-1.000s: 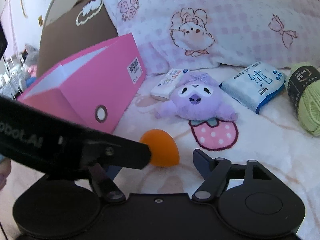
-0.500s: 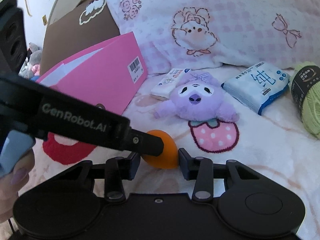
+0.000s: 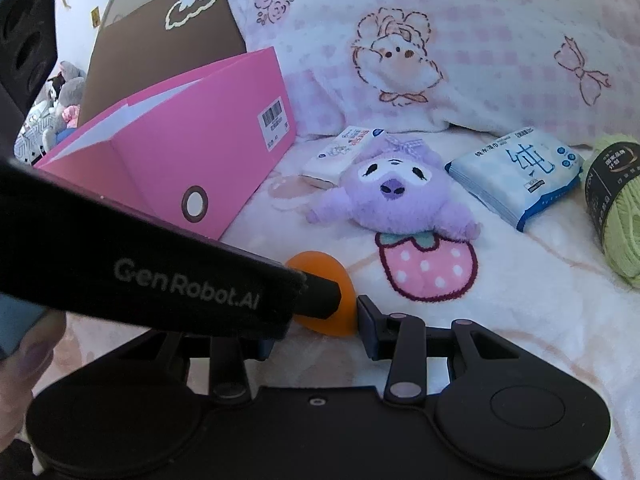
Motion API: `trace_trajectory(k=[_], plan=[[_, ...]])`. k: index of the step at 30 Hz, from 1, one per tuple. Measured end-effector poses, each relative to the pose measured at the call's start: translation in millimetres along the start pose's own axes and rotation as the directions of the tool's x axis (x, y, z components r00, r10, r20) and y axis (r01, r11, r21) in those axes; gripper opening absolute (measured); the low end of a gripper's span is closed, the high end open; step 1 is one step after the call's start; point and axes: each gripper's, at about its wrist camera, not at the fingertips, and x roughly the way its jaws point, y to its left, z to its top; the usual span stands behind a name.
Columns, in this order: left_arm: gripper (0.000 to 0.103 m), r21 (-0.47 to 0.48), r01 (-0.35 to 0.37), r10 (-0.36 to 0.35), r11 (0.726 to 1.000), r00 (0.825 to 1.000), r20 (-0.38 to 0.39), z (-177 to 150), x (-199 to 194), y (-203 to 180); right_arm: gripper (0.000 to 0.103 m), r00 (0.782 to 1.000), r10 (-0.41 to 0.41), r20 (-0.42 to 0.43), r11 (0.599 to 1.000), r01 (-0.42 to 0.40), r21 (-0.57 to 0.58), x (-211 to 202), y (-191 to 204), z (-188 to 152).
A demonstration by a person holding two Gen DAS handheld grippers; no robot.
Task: Organize objects
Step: 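Close the left gripper on the orange makeup sponge, then lift the sponge with the left gripper and carry it toward the pink box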
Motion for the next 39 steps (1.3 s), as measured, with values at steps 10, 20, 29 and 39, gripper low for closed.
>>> trace_trajectory(k=[10, 20, 29, 39], plan=[[0.032, 0.023, 0.008, -0.008, 1.0, 0.999, -0.038, -4, -19, -4, 0.045, 0.999, 0.027, -0.04, 0.999, -0.028, -0.031, -16, 11, 3], [0.032, -0.043, 0.038, -0.041, 0.998, 0.996, -0.077, -9, -35, 3, 0.044, 0.997, 0.057, -0.054, 0.997, -0.06, -0.051, -30, 20, 1], [0.031, -0.079, 0.047, -0.059, 0.996, 0.986, -0.155, -10, -48, -5, 0.044, 0.983, 0.125, -0.131, 0.992, -0.128, -0.015, -45, 16, 3], [0.031, -0.039, 0.03, -0.038, 0.999, 0.973, -0.228, -9, -67, -17, 0.044, 0.95, 0.197, -0.243, 0.98, -0.189, 0.055, -57, 17, 12]])
